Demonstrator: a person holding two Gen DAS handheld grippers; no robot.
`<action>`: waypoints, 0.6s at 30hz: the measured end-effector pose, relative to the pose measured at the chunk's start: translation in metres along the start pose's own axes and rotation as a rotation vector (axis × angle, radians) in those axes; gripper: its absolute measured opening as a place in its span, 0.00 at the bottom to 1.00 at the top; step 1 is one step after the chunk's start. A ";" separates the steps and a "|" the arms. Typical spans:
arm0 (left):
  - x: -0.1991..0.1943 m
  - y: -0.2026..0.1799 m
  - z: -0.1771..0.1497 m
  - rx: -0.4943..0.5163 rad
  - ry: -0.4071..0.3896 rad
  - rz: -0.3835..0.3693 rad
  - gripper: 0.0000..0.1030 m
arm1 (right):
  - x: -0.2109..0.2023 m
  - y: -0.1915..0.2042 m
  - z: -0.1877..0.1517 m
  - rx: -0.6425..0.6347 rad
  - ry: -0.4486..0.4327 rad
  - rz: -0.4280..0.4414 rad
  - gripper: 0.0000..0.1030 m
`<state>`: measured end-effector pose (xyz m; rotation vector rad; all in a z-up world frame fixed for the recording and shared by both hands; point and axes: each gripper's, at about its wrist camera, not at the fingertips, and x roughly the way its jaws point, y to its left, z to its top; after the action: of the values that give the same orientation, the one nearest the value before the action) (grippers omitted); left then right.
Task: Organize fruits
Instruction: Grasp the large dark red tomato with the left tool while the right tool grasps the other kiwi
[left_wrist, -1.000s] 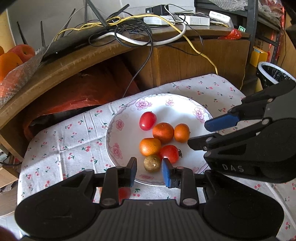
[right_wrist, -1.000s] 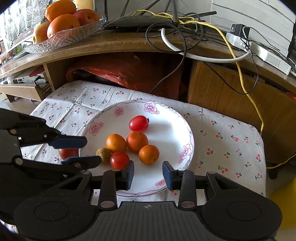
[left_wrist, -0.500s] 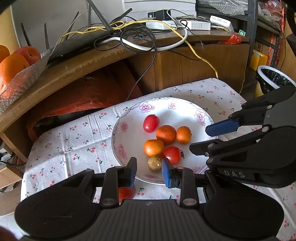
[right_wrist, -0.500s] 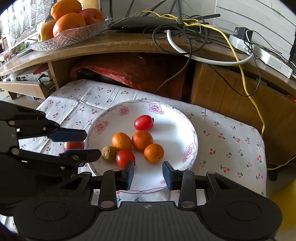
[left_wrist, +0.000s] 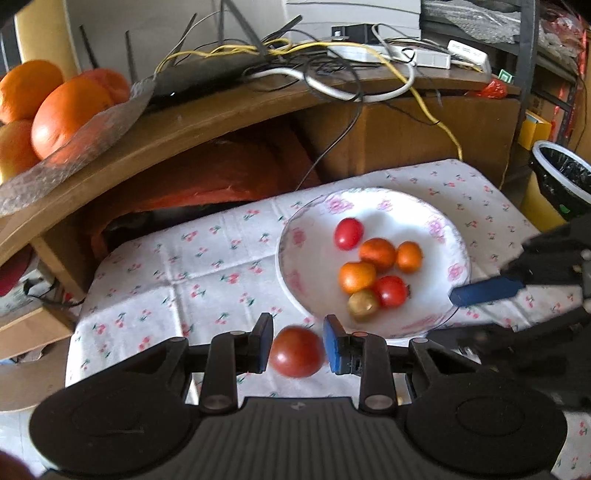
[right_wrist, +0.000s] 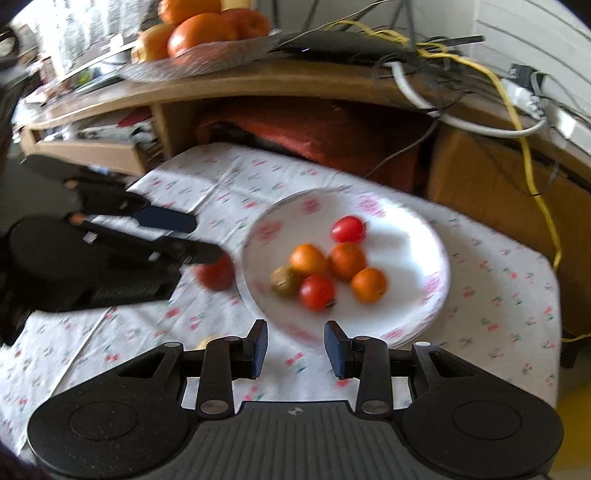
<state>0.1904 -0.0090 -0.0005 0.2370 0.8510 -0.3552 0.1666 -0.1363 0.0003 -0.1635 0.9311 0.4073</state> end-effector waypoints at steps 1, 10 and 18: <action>0.000 0.002 -0.002 -0.002 0.005 0.001 0.38 | 0.000 0.004 -0.002 -0.008 0.008 0.013 0.30; 0.006 0.021 -0.021 -0.020 0.040 0.001 0.38 | 0.018 0.033 -0.009 -0.054 0.052 0.102 0.30; 0.016 0.023 -0.019 -0.043 0.009 -0.029 0.42 | 0.035 0.033 -0.011 -0.031 0.077 0.126 0.30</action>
<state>0.1963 0.0149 -0.0234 0.1866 0.8707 -0.3630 0.1636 -0.0998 -0.0331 -0.1502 1.0140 0.5349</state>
